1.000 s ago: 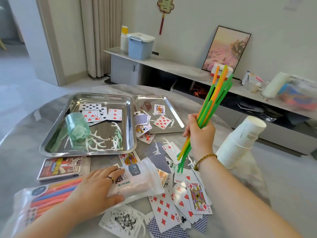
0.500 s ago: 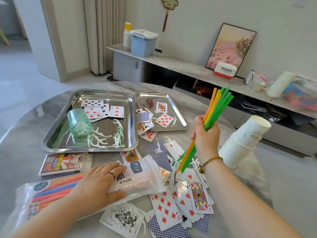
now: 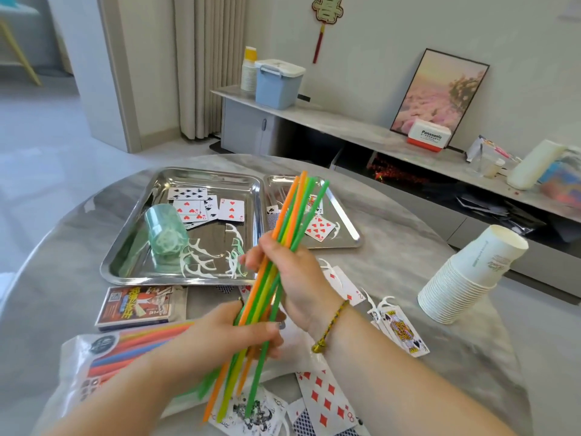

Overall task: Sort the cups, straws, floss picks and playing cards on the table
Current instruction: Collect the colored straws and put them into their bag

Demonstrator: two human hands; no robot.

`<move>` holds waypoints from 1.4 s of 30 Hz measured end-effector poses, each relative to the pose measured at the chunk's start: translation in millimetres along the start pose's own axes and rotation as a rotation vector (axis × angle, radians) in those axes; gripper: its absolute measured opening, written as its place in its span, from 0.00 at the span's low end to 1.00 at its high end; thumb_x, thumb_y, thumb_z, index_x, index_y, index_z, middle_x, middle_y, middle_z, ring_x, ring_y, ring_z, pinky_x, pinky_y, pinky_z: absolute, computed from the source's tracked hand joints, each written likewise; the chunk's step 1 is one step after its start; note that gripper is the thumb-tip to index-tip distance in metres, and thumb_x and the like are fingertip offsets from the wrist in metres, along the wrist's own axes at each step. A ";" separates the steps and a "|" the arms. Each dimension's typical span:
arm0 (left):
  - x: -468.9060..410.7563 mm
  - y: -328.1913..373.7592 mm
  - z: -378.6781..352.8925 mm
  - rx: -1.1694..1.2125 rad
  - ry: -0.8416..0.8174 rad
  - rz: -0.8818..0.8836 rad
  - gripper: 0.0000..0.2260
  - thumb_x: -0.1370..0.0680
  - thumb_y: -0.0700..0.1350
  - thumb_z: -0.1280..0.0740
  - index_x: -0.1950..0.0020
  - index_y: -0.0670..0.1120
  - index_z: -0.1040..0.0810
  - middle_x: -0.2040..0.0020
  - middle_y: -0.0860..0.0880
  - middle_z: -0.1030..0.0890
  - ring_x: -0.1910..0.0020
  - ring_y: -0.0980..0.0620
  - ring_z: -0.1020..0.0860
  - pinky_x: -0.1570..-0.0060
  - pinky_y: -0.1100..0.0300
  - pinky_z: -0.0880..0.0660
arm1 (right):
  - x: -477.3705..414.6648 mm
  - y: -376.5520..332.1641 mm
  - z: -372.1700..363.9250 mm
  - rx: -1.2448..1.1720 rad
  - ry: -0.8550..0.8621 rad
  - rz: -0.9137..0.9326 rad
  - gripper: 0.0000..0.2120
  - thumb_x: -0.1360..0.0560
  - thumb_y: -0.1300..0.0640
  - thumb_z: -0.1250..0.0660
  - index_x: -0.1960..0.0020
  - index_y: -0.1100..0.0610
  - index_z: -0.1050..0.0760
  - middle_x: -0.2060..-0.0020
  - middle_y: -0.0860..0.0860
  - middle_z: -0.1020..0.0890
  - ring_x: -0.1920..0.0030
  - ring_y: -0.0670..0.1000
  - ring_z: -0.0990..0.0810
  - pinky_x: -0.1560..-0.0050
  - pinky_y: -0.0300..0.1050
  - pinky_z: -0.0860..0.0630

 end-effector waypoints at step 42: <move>10.2 12.8 39.6 -0.158 0.442 0.002 0.14 0.24 0.45 0.36 0.67 0.42 0.34 0.80 0.51 0.35 0.81 0.55 0.39 0.77 0.64 0.36 | 16.2 -50.6 148.1 0.954 0.567 0.112 0.06 0.28 0.65 0.34 0.62 0.57 0.24 0.70 0.46 0.26 0.66 0.47 0.28 0.66 0.30 0.34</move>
Point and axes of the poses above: each hand's wrist, its own x-axis away from the middle knuckle, its own z-axis out of the back of the hand, y = z × x, the point moved 5 cm from there along -x, towards the middle knuckle
